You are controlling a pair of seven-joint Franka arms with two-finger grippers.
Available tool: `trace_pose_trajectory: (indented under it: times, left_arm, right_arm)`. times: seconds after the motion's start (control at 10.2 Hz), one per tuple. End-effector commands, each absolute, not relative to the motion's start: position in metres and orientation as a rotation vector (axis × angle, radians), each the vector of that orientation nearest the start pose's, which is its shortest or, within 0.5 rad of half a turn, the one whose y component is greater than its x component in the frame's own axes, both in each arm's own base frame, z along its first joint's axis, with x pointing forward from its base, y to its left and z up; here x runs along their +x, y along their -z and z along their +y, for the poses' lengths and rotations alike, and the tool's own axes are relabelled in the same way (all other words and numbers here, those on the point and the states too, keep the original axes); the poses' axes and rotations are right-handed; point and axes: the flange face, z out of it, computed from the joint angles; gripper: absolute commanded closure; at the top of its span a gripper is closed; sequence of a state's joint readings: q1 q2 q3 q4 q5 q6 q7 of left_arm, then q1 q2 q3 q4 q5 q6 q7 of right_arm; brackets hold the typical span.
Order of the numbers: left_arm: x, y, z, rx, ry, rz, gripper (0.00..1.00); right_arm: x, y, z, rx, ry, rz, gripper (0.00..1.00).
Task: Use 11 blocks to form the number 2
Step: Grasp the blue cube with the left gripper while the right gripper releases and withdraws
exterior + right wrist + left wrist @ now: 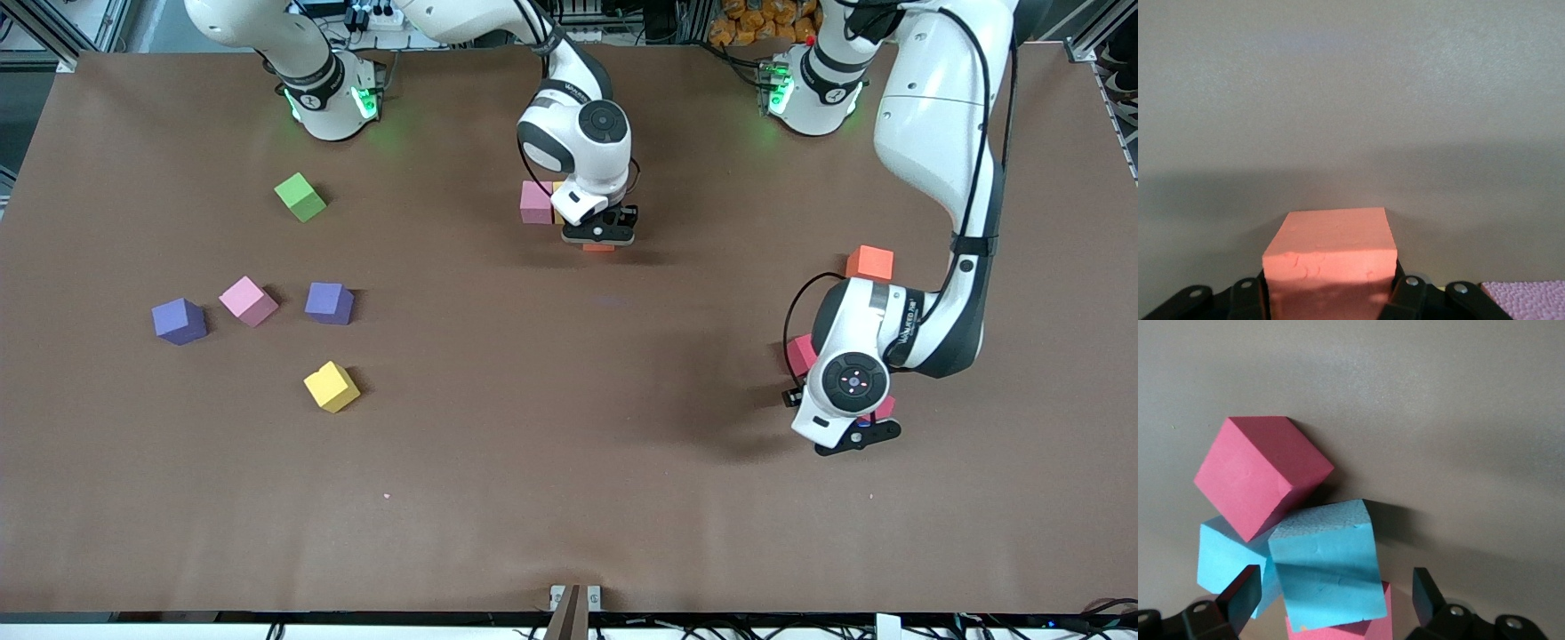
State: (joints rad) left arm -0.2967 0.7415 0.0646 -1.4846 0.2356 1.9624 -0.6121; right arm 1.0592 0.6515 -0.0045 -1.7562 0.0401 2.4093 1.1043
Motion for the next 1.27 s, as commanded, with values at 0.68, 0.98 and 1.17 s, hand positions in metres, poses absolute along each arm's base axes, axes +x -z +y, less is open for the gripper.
trace_pose_trajectory:
  times: [0.68, 0.98, 1.17]
  left_arm:
    - [0.672, -0.199, -0.152, -2.752, -0.235, -0.303, 0.0]
    - [0.671, -0.197, -0.153, -2.751, -0.24, -0.281, 0.03]
    - [0.669, -0.196, -0.152, -2.746, -0.251, -0.286, 0.25]
  right_arm:
    - [0.336, -0.249, 0.57, -3.11, -0.016, 0.18, 0.0]
    - [0.377, -0.295, 0.539, -3.1, -0.014, 0.259, 0.0]
    - [0.416, -0.317, 0.5, -3.121, -0.036, 0.202, 0.0]
